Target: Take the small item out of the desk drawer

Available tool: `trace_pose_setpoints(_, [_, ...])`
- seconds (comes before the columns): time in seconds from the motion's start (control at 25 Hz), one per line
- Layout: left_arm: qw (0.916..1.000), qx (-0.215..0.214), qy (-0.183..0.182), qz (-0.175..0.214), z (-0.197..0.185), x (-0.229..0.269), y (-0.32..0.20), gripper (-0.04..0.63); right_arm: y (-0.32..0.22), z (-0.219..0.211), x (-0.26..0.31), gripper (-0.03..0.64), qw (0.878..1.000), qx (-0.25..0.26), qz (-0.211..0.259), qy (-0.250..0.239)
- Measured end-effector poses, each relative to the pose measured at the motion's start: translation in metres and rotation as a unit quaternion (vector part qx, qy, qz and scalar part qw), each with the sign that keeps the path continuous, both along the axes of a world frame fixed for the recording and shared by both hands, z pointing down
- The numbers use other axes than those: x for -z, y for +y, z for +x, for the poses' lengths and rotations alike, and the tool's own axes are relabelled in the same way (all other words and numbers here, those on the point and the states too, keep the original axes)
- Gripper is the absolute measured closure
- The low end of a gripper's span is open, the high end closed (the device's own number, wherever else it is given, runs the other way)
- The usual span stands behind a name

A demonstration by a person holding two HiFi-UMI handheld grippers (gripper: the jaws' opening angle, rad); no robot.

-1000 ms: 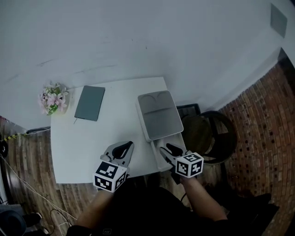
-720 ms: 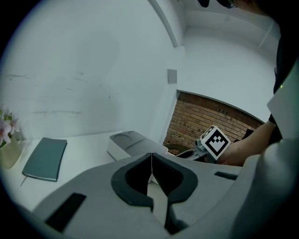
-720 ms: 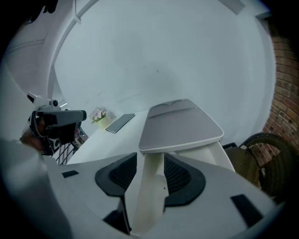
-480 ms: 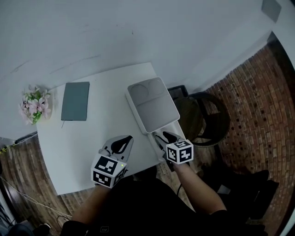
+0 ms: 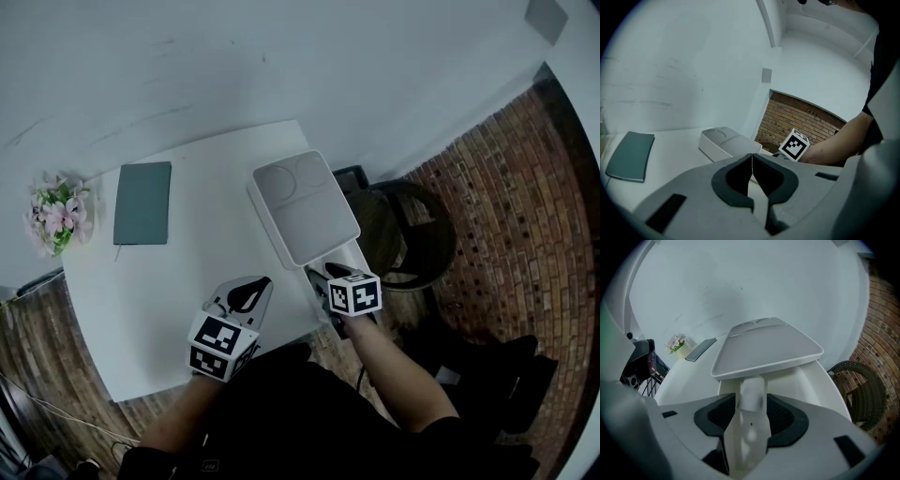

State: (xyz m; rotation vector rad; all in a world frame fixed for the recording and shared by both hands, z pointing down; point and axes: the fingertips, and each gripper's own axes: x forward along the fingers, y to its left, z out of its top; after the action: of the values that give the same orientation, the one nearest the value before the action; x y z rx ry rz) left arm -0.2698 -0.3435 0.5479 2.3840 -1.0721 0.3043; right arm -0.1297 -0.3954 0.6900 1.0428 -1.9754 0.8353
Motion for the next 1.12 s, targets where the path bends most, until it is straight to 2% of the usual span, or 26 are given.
trace_pose_setpoints(0.2, [0.9999,-0.002,0.010,0.001,0.006,-0.002,-0.001,0.583,-0.007,-0.005,-0.013,0.408,1.000,0.001,-0.014,-0.009])
trace_pose_setpoints(0.32, [1.0000,-0.008,0.005,-0.001,0.010,-0.001,0.004,0.583,-0.006,-0.008,-0.014,0.447,1.000,0.006,-0.010,-0.011])
trace_pose_setpoints(0.52, [0.9999,-0.016,-0.003,-0.005,0.017,-0.001,0.008,0.583,0.002,-0.006,-0.011,0.454,0.999,0.020,-0.031,-0.022])
trace_pose_setpoints(0.76, [0.9994,-0.032,-0.013,0.006,0.043,0.009,0.009,0.583,0.010,0.019,0.007,0.456,0.999,0.031,-0.025,-0.013])
trace_pose_setpoints(0.96, [0.9992,-0.034,-0.012,0.018,0.071,0.024,0.014,0.583,0.028,0.039,0.019,0.456,0.998,0.041,-0.033,-0.025])
trace_pose_setpoints(1.12, [0.9990,-0.033,-0.016,0.025,0.091,0.033,0.020,0.583,0.033,0.062,0.030,0.456,0.998,0.032,-0.019,-0.044])
